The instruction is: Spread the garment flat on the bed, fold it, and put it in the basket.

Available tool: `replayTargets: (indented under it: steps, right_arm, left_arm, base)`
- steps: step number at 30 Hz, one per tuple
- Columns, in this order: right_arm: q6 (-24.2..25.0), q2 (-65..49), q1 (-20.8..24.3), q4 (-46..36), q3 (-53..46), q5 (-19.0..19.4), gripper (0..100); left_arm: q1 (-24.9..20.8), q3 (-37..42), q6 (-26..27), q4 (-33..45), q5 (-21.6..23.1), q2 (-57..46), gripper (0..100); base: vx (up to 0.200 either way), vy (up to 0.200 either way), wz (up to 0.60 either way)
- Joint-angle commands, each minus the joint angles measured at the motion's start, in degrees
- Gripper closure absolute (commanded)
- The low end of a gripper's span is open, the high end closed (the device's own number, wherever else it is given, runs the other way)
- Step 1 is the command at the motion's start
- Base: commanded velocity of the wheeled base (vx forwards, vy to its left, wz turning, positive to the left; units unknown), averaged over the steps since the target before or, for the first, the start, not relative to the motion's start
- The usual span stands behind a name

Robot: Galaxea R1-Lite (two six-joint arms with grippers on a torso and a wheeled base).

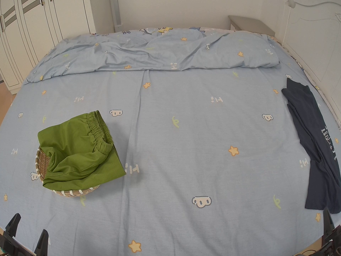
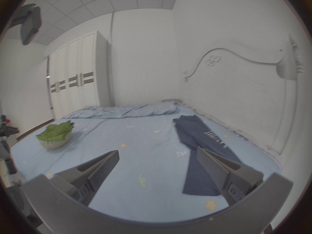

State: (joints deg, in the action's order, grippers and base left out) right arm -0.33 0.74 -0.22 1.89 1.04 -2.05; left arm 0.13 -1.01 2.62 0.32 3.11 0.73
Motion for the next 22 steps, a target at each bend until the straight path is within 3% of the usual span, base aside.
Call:
replayTargets:
  steps: [1, 6, 22]
  right_arm:
    - [-0.5, 0.0, 0.3, -3.2, -0.9, 3.9, 0]
    - [1.5, -0.5, 0.0, -1.6, -1.0, 2.2, 0]
    - [0.5, -0.4, 0.0, -1.5, -1.0, 2.3, 0]
  left_arm:
    - [0.0, 0.9, 0.3, -0.1, -0.9, -0.7, 0]
    - [0.0, 0.9, -0.2, -0.1, -0.9, -0.7, 0]
    - [0.0, 0.9, -0.2, -0.1, -1.0, -0.7, 0]
  base:
    - [0.0, 0.0, 0.0]
    - [0.0, 0.0, 0.0]
    - [0.0, 0.0, 0.0]
